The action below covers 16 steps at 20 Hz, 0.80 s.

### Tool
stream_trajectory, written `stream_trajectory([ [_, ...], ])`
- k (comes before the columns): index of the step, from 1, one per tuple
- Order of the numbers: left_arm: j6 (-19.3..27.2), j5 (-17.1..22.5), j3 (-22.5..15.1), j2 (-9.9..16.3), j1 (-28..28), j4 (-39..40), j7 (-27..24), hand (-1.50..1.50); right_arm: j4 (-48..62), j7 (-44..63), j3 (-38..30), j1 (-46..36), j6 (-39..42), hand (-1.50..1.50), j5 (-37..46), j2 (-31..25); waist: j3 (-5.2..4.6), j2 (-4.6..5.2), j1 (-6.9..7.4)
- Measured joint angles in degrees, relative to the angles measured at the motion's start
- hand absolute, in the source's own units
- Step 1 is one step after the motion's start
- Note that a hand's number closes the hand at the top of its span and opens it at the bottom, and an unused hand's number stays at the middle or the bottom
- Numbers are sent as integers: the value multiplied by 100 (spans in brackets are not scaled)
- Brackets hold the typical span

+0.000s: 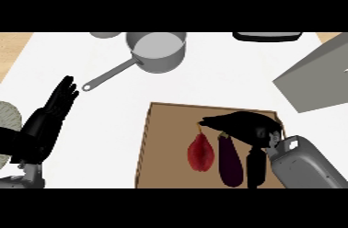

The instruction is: Pick the eggplant from the tray and place it in the tiered shelf

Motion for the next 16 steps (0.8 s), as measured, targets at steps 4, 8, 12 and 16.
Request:
stream_trajectory([
  [4,-2,-147,7,-148,-66,77,30,0,-153,66,17,32,93,-150,391,25,-1,-1,-10],
  [8,-43,-204,37,-203,-5,-85,133,0,-109,20,140,30,102,-150,922,9,-1,-2,2],
  [12,-161,-274,158,-256,-200,121,125,0,126,-40,158,20,210,-150,1317,124,0,3,-5],
  [16,-269,-359,252,-356,-245,238,73,0,354,-230,0,16,385,-150,1559,180,-1,3,-4],
])
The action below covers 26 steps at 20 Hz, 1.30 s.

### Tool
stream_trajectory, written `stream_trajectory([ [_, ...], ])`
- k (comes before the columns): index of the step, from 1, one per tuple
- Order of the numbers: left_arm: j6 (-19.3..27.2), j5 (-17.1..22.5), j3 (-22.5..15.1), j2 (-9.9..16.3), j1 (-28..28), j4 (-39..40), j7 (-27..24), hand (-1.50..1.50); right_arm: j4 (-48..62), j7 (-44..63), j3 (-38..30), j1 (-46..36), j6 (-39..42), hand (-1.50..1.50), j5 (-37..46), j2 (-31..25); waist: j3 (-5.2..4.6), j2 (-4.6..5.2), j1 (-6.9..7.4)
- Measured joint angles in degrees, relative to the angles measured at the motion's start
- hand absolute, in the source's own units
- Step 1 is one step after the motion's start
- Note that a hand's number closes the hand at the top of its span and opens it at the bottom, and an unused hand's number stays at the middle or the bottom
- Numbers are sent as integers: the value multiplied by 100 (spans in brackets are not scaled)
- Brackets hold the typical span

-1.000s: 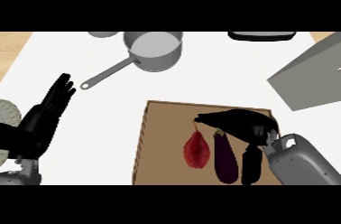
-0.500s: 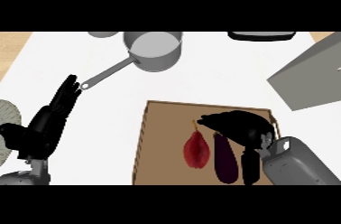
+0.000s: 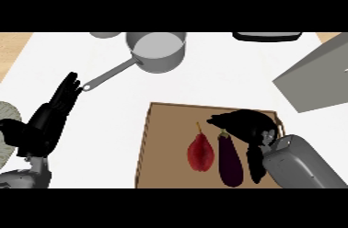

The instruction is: Pick the eggplant from the tray and place it in the tiered shelf

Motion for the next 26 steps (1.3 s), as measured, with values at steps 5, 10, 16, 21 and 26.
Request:
stream_trajectory([
  [5,-134,-42,101,-87,149,-139,3,0,363,-371,-1,53,-9,-150,422,106,1,0,8],
  [10,-283,-85,248,-151,144,-117,4,0,587,-731,59,240,-78,-150,879,181,0,0,5],
  [16,-417,-139,399,-196,85,-145,76,0,655,-1224,5,428,-53,-150,1154,151,-15,-41,3],
  [21,-406,-210,357,-300,139,-338,226,0,769,-1537,32,565,-255,-150,1383,172,-61,-107,-8],
  [26,-450,-255,406,-329,144,-216,92,0,836,-1798,84,703,-534,-150,1592,167,-98,-159,-14],
])
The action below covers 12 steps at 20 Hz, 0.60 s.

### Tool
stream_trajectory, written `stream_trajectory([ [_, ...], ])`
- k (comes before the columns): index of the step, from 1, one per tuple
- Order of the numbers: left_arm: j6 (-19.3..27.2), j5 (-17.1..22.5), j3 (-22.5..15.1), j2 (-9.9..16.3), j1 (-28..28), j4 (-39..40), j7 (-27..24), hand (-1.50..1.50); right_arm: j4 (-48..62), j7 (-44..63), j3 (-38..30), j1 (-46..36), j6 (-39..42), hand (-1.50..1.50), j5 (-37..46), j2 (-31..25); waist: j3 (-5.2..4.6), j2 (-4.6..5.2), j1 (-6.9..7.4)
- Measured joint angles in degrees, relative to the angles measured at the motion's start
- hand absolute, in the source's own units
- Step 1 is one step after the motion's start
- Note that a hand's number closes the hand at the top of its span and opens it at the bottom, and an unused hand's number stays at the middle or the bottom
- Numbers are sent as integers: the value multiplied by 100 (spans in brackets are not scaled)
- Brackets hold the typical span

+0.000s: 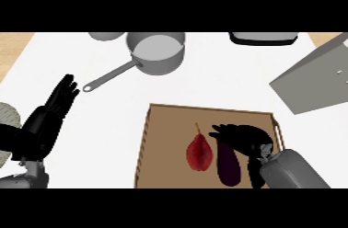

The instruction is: Pick the eggplant from the tray and place it in the tiered shelf

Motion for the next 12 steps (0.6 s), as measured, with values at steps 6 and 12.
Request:
stream_trajectory([
  [6,-27,-45,10,-44,-45,50,-18,0,112,-570,-10,35,-993,150,414,-69,0,-21,34],
  [12,-13,-90,-1,-93,-57,-32,82,0,434,-1183,-86,-126,-1873,150,756,-38,13,-13,60],
])
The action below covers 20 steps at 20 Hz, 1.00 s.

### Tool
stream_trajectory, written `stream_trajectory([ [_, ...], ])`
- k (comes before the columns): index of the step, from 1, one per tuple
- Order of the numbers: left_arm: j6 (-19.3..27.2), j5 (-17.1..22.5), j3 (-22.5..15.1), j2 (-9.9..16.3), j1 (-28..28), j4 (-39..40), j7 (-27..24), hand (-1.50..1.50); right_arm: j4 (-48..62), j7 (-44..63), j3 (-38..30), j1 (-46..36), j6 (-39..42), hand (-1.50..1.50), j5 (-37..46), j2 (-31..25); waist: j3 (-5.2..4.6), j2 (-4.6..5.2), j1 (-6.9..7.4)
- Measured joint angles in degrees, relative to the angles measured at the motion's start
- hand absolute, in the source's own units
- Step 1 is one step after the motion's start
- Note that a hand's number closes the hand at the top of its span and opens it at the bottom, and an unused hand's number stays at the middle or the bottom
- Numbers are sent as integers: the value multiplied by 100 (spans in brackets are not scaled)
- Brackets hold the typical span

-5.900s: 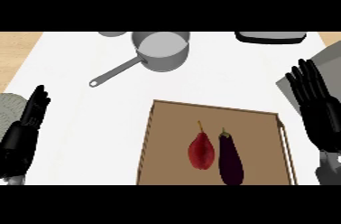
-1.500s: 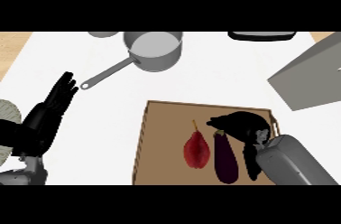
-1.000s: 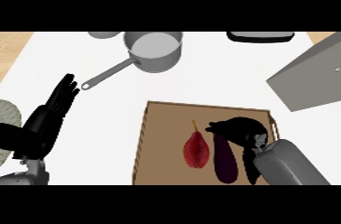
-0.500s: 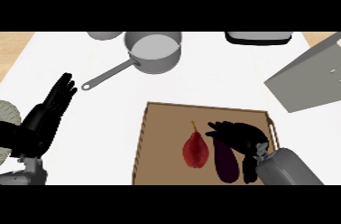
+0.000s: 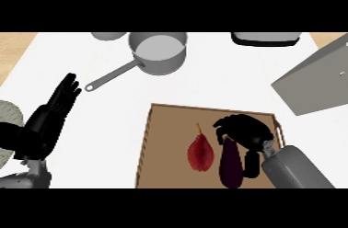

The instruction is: Pick the eggplant from the tray and place it in the tiered shelf

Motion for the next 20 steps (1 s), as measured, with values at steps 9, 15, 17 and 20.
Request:
stream_trajectory([
  [9,-5,-51,120,-19,86,-40,-28,0,-392,-424,-988,209,-429,150,-494,-27,75,122,-123],
  [15,56,18,383,54,334,-39,-41,0,-1231,-1680,-2366,1498,-1349,150,-1557,-626,102,55,-577],
  [17,68,26,431,82,389,-97,-12,0,-1480,-2139,-2905,1888,-1509,150,-2052,-755,104,39,-655],
  [20,71,29,450,62,490,-140,-71,0,-1850,-2756,-3729,2477,-1592,150,-2837,-892,98,41,-669],
])
